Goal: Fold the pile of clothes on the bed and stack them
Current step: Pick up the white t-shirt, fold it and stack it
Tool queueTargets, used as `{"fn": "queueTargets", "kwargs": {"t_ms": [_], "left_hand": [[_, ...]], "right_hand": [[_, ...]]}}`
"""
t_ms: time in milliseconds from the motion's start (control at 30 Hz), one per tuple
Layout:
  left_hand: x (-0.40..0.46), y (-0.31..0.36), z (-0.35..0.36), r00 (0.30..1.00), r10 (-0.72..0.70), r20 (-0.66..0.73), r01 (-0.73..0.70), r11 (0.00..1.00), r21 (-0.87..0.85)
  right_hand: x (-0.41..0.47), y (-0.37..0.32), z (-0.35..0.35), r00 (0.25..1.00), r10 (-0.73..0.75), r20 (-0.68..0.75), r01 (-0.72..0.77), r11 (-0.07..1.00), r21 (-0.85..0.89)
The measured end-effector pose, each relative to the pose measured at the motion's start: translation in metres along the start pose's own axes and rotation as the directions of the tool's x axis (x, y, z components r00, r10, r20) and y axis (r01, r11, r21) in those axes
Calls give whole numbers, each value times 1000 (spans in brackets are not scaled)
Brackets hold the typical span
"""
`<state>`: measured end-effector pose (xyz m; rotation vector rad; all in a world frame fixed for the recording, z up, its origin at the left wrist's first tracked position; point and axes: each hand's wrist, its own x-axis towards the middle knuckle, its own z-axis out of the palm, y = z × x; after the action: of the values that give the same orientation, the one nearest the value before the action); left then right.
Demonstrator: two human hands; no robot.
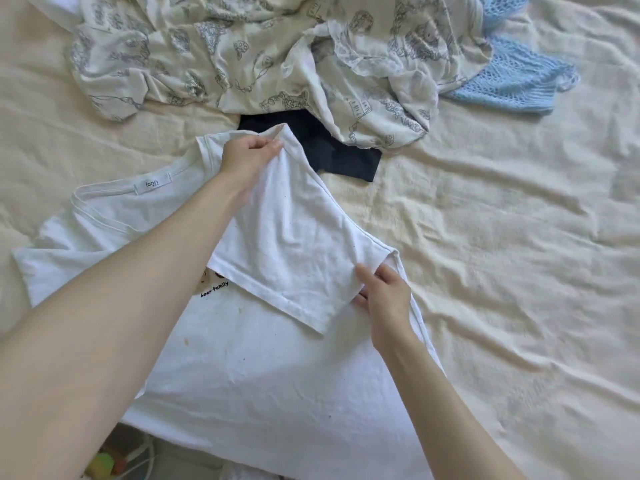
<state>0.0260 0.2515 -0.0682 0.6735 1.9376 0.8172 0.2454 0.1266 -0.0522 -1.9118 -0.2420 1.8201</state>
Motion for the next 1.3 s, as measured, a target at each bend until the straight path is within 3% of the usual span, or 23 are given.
{"fn": "queueTargets", "kwargs": {"t_ms": [100,167,233,300,367,433,567,700,833,933,1067,1167,1300], "left_hand": [[-2,1,5,991,112,-72,-101,984,150],[-14,-9,1,986,145,-86,-119,962,247],[-35,-25,-7,983,159,-95,-121,940,320],[-59,-47,-22,980,174,-93,-124,910,396],[-81,-75,-39,981,166,-95,-97,858,504],[-96,-96,-53,985,120,-121,-25,804,595],[-96,-95,-66,980,58,-192,52,850,524],[-130,-99,-78,973,162,-162,-47,832,552],[-203,-132,-102,934,209,-290,-25,846,533],[-252,-169,-128,912,63,-406,120,905,409],[-274,-214,-173,910,-69,-409,232,902,364],[-256,-238,-210,932,-146,-331,271,890,368],[-212,-257,-244,893,-138,-428,231,957,175]], "right_hand": [[-3,1,-1,998,-44,-42,41,996,-74],[-10,6,-4,969,-226,-97,179,920,-349],[-21,13,-10,808,-587,-48,426,637,-642],[-30,23,-12,580,-782,226,601,224,-767],[-33,39,-9,483,-719,500,646,-93,-758],[-34,54,-4,540,-525,658,639,-253,-727],[-25,71,-1,675,-300,674,594,-322,-737],[-37,71,-4,712,-290,639,551,-334,-765],[-68,88,-9,733,-216,645,557,-354,-752],[-94,114,8,710,-174,682,605,-346,-717],[-114,151,41,636,-85,767,650,-477,-592],[-113,169,55,624,-51,780,632,-555,-541],[-105,185,54,637,-107,763,556,-623,-551]]}}
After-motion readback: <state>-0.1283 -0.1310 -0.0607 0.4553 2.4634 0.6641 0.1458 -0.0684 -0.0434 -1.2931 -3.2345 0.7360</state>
